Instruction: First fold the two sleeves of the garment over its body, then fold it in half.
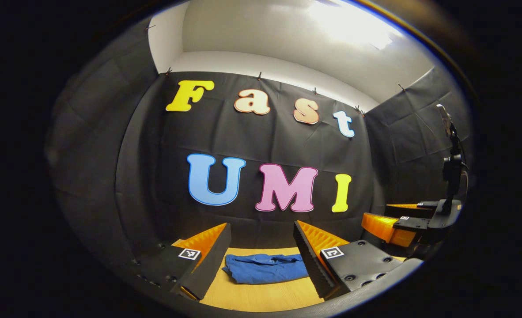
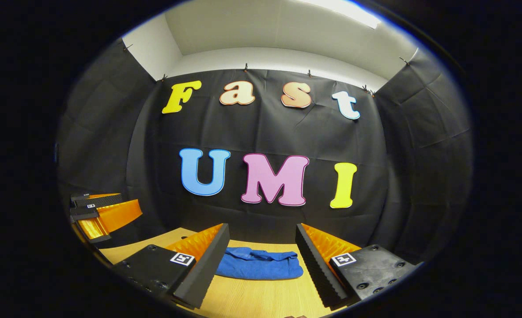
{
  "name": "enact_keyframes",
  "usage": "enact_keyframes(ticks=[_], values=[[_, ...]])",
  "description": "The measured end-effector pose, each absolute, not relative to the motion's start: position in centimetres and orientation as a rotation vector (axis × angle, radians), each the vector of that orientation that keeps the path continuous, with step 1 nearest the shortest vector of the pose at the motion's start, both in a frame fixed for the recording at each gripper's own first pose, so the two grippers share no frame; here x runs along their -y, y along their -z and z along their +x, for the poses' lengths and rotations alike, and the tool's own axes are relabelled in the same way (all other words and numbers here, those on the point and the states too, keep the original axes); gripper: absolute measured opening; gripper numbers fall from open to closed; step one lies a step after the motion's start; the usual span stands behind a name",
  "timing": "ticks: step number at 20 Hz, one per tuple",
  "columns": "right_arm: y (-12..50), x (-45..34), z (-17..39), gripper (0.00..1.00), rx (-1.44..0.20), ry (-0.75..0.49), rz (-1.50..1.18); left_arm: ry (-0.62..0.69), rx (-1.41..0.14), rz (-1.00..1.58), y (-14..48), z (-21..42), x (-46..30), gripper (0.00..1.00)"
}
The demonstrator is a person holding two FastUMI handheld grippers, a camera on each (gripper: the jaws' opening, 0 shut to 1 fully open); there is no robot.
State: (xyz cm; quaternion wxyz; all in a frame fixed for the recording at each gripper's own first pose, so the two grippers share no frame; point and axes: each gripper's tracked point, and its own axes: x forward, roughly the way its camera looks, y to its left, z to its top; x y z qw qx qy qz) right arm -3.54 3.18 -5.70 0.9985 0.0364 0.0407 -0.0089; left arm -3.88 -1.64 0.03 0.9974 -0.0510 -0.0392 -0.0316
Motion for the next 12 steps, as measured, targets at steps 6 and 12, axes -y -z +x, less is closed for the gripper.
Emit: enact_keyframes(ticks=[6,12], values=[[6.0,-3.5,-3.0,0.96,-0.098,0.015,0.069,0.060,0.066,-0.118,0.3,-3.6,1.6,0.81],[6.6,-2.7,-2.5,0.96,-0.113,0.035,0.084,0.046,0.069,-0.099,0.1,-2.6,0.8,0.81]])
